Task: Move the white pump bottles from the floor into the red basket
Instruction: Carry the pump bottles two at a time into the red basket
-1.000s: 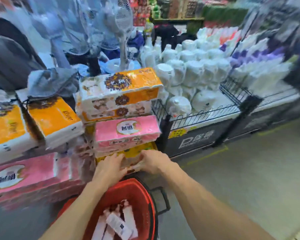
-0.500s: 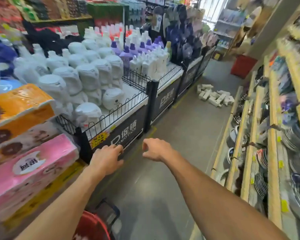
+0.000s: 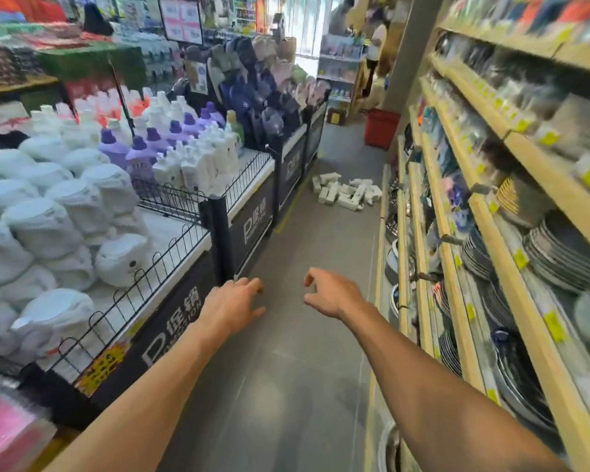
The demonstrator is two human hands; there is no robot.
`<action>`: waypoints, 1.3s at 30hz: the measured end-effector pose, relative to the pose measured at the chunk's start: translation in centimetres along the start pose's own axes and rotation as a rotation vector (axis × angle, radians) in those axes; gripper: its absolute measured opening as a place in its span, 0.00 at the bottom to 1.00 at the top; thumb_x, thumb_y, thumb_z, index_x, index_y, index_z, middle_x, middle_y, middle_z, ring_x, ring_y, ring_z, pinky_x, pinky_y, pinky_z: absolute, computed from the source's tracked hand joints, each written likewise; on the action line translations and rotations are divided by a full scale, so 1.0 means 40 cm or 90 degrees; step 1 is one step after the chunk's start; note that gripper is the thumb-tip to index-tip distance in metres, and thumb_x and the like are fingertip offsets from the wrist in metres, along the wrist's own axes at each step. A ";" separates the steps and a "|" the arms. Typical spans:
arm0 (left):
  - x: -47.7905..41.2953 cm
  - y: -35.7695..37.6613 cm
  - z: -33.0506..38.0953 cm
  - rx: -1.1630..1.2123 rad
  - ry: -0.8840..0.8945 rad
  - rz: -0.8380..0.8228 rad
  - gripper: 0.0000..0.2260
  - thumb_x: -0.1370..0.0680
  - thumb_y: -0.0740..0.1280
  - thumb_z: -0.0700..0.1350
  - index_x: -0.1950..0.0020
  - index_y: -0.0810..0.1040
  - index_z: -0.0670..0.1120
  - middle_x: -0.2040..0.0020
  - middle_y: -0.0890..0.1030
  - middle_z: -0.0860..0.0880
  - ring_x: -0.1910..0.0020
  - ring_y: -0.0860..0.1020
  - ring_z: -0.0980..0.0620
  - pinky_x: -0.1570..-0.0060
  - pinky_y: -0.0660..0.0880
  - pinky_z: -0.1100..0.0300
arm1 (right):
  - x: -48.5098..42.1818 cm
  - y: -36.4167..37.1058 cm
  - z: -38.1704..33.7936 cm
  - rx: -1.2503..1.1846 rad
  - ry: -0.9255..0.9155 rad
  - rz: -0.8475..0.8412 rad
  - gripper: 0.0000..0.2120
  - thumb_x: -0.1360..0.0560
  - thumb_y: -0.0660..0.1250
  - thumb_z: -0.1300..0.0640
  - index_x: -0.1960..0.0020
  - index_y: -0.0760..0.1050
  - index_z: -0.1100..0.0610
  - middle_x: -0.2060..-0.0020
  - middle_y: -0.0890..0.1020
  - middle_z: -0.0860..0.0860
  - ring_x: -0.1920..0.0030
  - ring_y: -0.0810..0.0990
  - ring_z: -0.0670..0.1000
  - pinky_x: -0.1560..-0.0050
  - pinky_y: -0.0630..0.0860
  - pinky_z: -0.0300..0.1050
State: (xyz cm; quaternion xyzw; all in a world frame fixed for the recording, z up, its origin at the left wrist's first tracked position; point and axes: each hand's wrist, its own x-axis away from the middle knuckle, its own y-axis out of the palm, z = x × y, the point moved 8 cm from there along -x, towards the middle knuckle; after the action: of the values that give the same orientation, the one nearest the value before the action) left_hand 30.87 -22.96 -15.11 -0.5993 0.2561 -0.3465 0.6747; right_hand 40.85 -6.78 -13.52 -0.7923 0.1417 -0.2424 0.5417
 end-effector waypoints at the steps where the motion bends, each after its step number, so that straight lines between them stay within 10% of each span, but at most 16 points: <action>1: -0.032 0.003 0.006 -0.004 0.011 -0.005 0.19 0.21 0.65 0.59 0.32 0.71 0.55 0.36 0.76 0.52 0.37 0.75 0.47 0.44 0.73 0.51 | -0.019 -0.007 0.011 0.003 0.006 0.010 0.16 0.23 0.67 0.49 0.36 0.73 0.48 0.40 0.81 0.52 0.40 0.79 0.58 0.44 0.74 0.50; 39: -1.134 -0.099 -0.132 -0.059 0.120 -0.062 0.21 0.20 0.64 0.59 0.29 0.68 0.55 0.33 0.74 0.51 0.34 0.73 0.47 0.39 0.72 0.48 | -0.952 -0.337 0.294 -0.003 0.129 0.103 0.21 0.23 0.68 0.50 0.31 0.71 0.49 0.40 0.78 0.51 0.40 0.76 0.56 0.44 0.74 0.52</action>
State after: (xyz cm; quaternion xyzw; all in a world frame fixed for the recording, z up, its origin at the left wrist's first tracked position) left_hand -2.28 8.68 -15.16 -0.6065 0.3049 -0.4216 0.6012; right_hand 14.59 26.07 -13.26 -0.7510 0.2597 -0.2764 0.5405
